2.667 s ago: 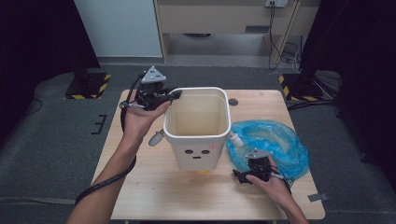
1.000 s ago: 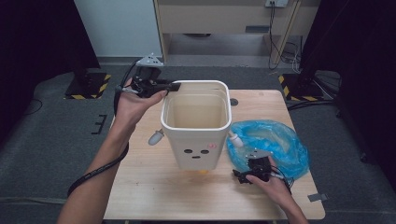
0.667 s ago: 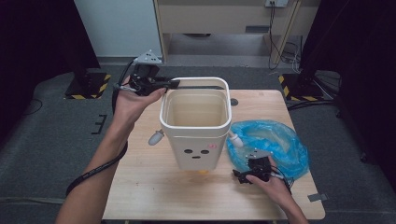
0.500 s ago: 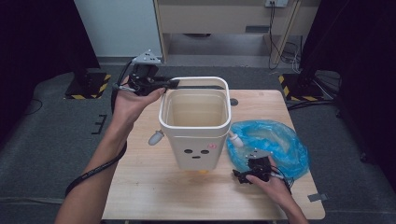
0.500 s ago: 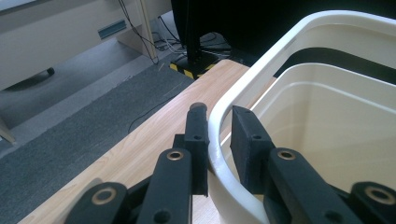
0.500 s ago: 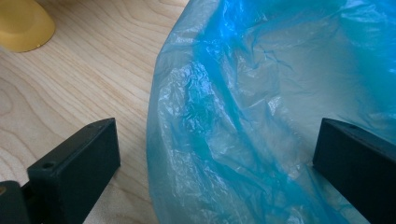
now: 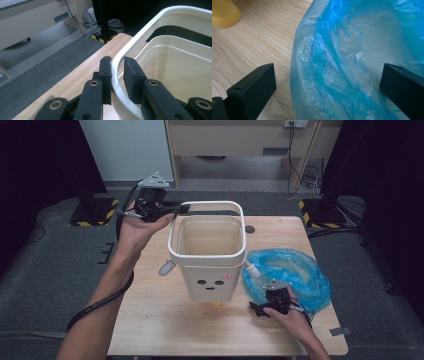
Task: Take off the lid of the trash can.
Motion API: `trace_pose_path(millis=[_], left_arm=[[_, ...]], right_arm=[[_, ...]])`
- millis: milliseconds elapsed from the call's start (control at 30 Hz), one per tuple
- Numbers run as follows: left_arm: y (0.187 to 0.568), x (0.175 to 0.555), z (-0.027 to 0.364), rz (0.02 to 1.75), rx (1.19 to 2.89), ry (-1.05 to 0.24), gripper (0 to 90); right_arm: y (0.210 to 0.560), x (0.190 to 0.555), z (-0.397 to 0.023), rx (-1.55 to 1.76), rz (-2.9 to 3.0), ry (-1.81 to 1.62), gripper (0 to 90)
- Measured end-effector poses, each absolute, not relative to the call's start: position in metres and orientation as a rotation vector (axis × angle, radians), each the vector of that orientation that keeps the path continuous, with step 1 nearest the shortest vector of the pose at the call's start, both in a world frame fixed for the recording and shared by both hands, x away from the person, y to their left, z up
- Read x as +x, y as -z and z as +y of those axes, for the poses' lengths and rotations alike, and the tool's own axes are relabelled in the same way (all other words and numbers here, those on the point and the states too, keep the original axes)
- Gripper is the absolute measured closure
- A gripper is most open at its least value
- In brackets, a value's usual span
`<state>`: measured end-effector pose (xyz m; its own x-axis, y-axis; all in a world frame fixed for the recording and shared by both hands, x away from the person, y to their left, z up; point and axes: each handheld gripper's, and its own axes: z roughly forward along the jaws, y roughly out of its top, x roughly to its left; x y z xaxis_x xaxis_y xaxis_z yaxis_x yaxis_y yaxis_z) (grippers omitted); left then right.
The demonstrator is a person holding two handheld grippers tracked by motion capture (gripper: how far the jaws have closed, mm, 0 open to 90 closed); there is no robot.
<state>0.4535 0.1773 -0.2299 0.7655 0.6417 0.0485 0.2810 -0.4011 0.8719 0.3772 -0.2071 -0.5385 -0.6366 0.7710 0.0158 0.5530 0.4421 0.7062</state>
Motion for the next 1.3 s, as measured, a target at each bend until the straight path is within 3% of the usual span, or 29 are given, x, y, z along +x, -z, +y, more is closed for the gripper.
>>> trace_pose_path(millis=[1300], left_arm=[[0.225,0.423,0.249,0.745,1.890,-0.528,76.3]], right_arm=[[0.539,0.377,-0.207,1.135,2.388,-0.995,0.7]])
